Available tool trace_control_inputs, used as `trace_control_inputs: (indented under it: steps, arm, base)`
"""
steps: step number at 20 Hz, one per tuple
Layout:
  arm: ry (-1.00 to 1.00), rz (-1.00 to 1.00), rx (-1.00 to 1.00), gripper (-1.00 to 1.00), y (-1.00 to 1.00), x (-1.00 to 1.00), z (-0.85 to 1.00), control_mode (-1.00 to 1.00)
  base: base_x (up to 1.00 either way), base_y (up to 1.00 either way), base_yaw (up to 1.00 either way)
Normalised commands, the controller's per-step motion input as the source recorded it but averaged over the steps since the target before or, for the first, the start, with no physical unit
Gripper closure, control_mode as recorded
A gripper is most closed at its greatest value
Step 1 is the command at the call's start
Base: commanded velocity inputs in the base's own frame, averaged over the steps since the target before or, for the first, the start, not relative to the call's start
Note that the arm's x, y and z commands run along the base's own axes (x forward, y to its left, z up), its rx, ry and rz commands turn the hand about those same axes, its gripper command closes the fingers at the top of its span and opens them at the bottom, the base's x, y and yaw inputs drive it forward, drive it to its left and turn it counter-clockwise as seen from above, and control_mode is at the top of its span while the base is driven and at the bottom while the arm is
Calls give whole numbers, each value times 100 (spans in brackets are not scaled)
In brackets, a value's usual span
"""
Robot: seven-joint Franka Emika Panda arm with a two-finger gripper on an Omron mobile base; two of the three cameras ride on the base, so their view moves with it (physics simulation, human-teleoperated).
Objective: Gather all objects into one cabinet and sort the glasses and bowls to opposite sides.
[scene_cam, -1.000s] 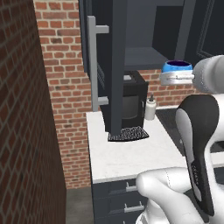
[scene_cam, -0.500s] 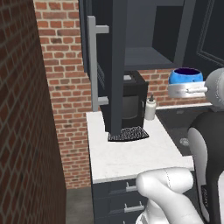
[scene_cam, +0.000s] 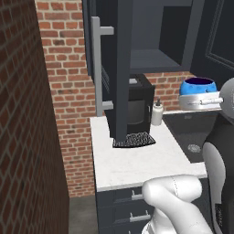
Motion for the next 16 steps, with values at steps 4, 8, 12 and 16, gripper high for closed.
trace_control_inputs:
  steps: [4,8,12,16]
  arm:
    - [3,0,0,100,0,-23,-6,-100]
    - [0,0,0,100,0,0,0,100]
    - [0,0,0,100,0,0,0,100]
    - [0,0,0,100,0,0,0,100]
  base:
    - [0,0,0]
    - [-61,2,0]
    - [-89,0,0]
    - [-81,0,0]
